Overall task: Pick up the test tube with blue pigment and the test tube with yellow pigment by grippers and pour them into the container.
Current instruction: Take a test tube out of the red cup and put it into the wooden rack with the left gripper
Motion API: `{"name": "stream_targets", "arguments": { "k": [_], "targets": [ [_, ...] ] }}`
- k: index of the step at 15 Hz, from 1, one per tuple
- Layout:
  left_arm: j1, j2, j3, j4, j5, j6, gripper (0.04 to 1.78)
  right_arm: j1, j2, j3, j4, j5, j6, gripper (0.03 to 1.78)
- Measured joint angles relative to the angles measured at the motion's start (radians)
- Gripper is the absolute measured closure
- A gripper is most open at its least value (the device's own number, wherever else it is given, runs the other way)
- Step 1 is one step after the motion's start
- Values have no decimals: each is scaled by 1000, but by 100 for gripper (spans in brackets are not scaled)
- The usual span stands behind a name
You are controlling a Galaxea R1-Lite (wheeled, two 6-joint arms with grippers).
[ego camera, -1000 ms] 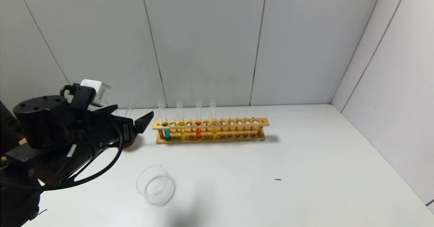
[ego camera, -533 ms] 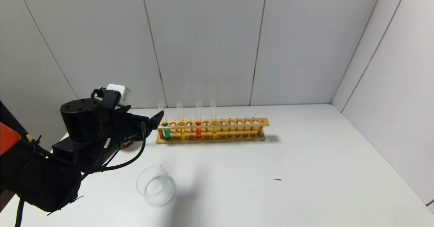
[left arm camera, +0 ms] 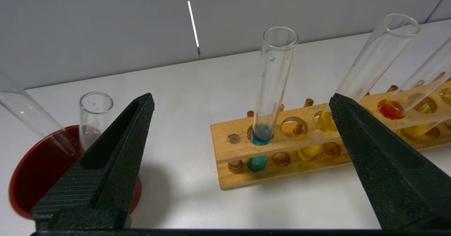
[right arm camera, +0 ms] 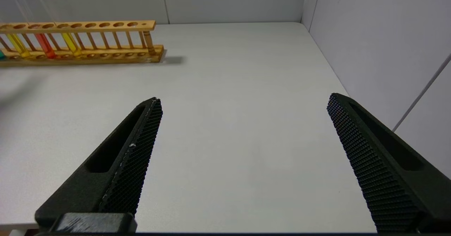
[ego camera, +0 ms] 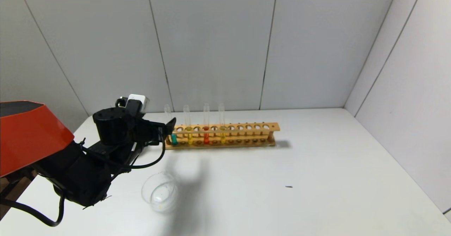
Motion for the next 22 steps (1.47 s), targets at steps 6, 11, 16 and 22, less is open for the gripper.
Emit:
{"name": "stream_targets", "arguments": {
  "k": [6, 11, 16, 22],
  "targets": [
    [-13, 51, -63, 1, 6, -1, 7, 0, 0, 0, 0, 0, 0, 10],
    [-29, 74, -105, 2, 27, 1, 7, 0, 0, 0, 0, 0, 0, 10],
    [-30, 93, -136, 6, 28, 2, 7, 0, 0, 0, 0, 0, 1, 10],
    [-30, 107, -160, 9, 27, 2, 7, 0, 0, 0, 0, 0, 0, 10]
  ]
}}
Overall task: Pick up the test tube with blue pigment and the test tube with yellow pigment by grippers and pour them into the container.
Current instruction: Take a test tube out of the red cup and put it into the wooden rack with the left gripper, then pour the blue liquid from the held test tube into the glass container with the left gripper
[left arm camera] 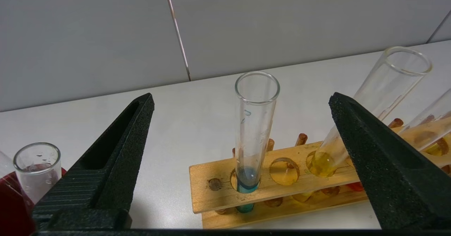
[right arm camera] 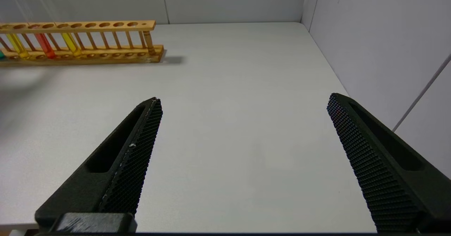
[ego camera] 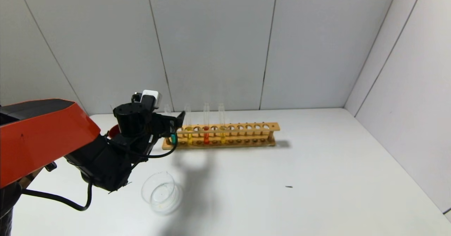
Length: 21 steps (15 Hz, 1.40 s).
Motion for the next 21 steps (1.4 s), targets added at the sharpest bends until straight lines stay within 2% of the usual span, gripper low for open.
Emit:
{"name": "stream_targets", "arguments": {
  "k": [3, 5, 7, 11, 13, 21],
  "targets": [
    [-1, 11, -3, -5, 1, 0, 11, 0, 0, 0, 0, 0, 0, 10],
    [-1, 13, -2, -10, 1, 0, 25, 0, 0, 0, 0, 0, 0, 10],
    [-1, 14, 1, -12, 1, -1, 50, 0, 0, 0, 0, 0, 0, 10],
    [-1, 16, 6, -18, 0, 0, 123, 0, 0, 0, 0, 0, 0, 10],
    [-1, 17, 8, -29, 1, 0, 148, 0, 0, 0, 0, 0, 0, 10],
    [-3, 22, 20, -52, 1, 1, 152, 0, 0, 0, 0, 0, 0, 10]
  ]
}}
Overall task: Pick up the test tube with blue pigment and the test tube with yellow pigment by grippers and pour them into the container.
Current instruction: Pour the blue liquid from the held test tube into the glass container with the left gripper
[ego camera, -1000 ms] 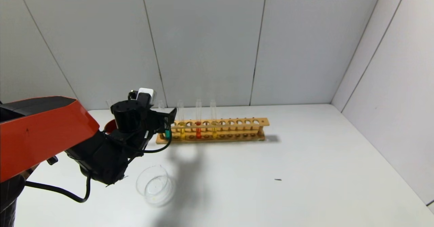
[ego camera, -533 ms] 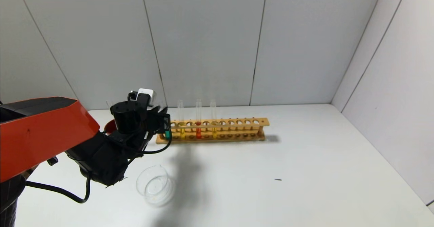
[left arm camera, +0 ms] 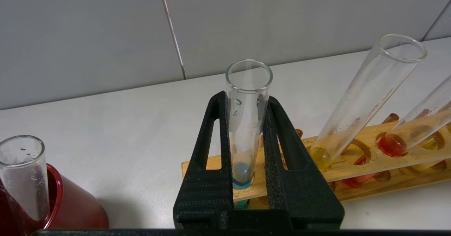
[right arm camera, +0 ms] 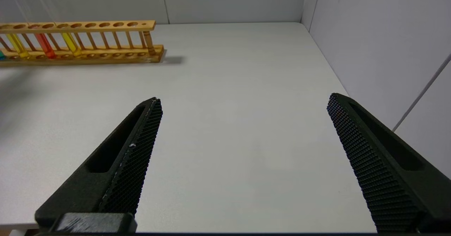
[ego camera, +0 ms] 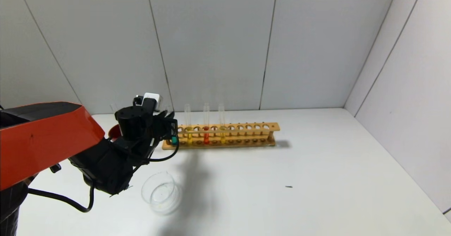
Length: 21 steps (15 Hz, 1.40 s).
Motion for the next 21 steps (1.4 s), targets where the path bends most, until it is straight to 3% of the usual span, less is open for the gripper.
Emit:
{"name": "stream_targets", "arguments": {
  "k": [12, 21],
  "targets": [
    [0, -44, -20, 8, 44, 21, 152, 0, 0, 0, 0, 0, 1, 10],
    [0, -124, -121, 164, 86, 19, 152, 0, 0, 0, 0, 0, 1, 10]
  ]
}}
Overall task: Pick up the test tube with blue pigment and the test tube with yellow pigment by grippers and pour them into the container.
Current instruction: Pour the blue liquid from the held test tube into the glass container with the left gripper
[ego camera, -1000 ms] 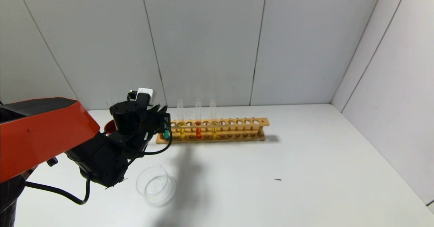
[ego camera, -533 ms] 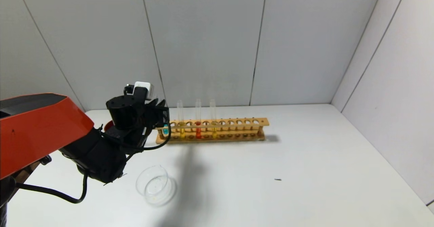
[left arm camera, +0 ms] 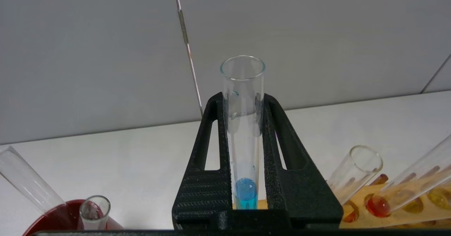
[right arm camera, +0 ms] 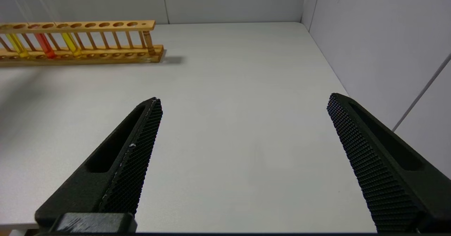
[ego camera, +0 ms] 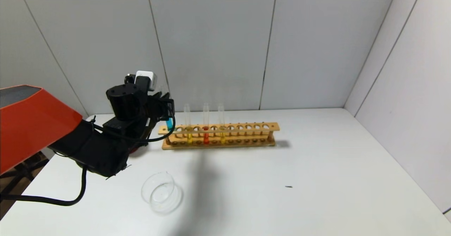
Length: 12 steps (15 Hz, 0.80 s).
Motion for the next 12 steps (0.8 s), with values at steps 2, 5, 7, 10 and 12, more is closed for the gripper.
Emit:
{"name": "stream_targets", "arguments": {
  "k": [2, 5, 7, 10, 12],
  "targets": [
    [0, -19, -20, 31, 4, 3, 152, 0, 0, 0, 0, 0, 0, 10],
    [0, -40, -61, 64, 19, 2, 152, 0, 0, 0, 0, 0, 0, 10],
    [1, -55, -79, 83, 26, 3, 152, 0, 0, 0, 0, 0, 0, 10],
    [0, -110, -80, 154, 26, 3, 152, 0, 0, 0, 0, 0, 0, 10],
    [2, -161, -65, 212, 26, 3, 152, 0, 0, 0, 0, 0, 0, 10]
  ]
}}
